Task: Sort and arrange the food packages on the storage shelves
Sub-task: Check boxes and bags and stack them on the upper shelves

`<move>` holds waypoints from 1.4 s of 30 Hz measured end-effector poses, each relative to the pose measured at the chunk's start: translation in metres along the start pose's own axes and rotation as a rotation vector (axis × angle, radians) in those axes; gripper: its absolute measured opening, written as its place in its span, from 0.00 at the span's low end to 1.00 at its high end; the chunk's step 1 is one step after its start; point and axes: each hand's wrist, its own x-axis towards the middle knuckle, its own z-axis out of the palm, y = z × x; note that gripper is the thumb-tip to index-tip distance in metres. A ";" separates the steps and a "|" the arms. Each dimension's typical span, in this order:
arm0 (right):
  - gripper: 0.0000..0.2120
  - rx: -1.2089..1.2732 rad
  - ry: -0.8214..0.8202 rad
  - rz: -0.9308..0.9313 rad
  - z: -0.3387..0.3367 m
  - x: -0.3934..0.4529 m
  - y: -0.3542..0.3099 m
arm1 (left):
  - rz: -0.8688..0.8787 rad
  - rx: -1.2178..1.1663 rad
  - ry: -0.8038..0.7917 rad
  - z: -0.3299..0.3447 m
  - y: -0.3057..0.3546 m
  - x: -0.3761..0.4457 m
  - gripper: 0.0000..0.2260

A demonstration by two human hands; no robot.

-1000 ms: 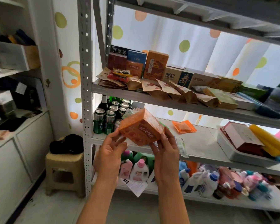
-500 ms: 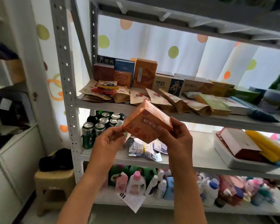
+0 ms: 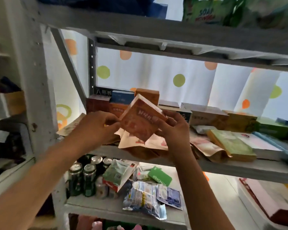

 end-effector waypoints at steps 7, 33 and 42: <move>0.11 -0.115 -0.077 -0.072 -0.002 0.100 0.011 | -0.009 0.099 -0.052 0.019 0.008 0.084 0.11; 0.05 -0.727 -0.252 -0.023 0.045 0.223 0.120 | 0.096 0.441 -0.395 0.097 -0.096 0.266 0.08; 0.07 -1.163 -0.332 -0.284 0.045 0.232 0.105 | 0.220 0.751 -0.331 0.108 -0.087 0.271 0.12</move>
